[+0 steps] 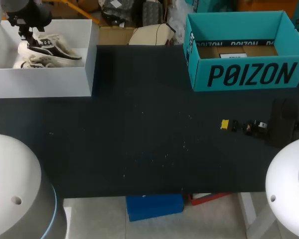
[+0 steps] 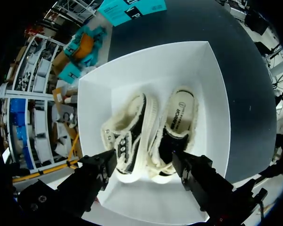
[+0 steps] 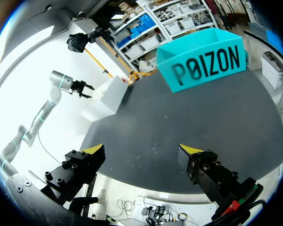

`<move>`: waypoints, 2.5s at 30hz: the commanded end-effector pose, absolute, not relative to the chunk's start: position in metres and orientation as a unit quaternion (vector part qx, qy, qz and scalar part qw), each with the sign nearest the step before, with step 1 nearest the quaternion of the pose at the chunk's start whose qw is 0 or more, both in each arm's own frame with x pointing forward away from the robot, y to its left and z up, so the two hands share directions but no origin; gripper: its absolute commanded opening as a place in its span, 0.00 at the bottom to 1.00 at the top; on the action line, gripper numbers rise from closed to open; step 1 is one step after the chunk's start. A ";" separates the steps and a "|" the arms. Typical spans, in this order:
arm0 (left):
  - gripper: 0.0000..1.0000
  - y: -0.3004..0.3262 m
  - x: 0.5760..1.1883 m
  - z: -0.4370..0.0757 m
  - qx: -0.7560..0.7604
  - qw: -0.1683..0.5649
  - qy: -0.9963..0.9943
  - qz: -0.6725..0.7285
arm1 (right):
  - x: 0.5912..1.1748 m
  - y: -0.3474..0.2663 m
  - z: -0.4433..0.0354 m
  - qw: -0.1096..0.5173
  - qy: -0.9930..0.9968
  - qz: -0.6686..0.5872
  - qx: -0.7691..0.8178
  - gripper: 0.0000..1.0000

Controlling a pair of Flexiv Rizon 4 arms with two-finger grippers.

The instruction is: Take the shoe out of the shoebox, open the shoe tongue, remove and reinsert the insole, then place the shoe into the shoebox

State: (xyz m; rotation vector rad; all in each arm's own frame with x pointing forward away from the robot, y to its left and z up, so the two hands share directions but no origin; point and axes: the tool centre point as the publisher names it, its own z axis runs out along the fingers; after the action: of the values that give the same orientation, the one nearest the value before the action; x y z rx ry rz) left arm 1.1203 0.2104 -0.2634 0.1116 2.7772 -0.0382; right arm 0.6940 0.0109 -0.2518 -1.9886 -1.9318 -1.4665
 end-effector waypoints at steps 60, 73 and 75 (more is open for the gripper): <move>0.49 0.232 1.166 -0.276 0.047 0.135 0.990 0.020 | 0.695 0.009 -0.251 0.009 -0.618 -0.465 -0.634 1.00; 0.42 0.219 1.200 -0.297 0.123 0.105 0.985 0.056 | 0.695 0.009 -0.251 0.009 -0.618 -0.465 -0.634 1.00; 0.42 0.219 1.204 -0.299 0.136 0.098 0.984 0.056 | 0.695 0.009 -0.251 0.009 -0.618 -0.465 -0.634 1.00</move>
State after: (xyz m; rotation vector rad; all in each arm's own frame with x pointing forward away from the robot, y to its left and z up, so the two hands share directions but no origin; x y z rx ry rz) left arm 1.1885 0.2183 -0.2930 0.3773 2.8495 0.1701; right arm 0.6940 0.0110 -0.2517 -1.9885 -1.9318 -1.4664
